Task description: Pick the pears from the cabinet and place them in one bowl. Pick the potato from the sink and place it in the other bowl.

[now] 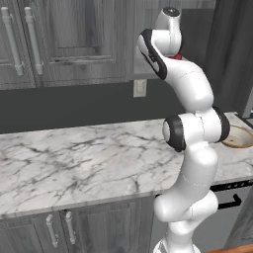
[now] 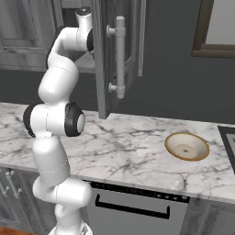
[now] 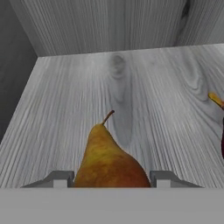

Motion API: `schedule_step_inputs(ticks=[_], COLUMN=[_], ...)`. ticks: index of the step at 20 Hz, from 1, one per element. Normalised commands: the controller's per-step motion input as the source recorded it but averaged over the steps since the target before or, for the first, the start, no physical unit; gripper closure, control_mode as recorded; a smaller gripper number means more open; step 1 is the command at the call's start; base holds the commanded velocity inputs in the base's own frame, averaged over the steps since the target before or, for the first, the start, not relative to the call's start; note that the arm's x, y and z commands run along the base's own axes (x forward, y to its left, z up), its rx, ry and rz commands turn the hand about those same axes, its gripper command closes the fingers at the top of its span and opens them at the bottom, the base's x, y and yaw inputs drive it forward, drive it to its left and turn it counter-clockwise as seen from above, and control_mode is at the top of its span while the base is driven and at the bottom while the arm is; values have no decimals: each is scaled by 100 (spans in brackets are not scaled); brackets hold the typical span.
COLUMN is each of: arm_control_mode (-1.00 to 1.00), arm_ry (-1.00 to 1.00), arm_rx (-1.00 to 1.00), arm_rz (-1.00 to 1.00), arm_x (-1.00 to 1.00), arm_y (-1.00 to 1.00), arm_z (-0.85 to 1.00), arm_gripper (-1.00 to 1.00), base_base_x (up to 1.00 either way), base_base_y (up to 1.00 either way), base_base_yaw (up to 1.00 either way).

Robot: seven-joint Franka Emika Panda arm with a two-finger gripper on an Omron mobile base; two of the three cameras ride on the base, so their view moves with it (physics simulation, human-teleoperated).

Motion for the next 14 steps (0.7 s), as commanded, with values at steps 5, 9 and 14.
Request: schedule_step_inputs(ticks=[5,9,14], arm_control_mode=[-100,-100,-100], arm_ry=[-2,-10,-11], arm_rx=[0,0,0], arm_rz=[0,0,0], arm_x=[-11,-56,-81], arm_y=[0,0,1], arm_z=[2,16,2], arm_gripper=[100,100,100], base_base_x=[0,0,0], base_base_y=[0,0,0], base_base_yaw=[0,0,0])
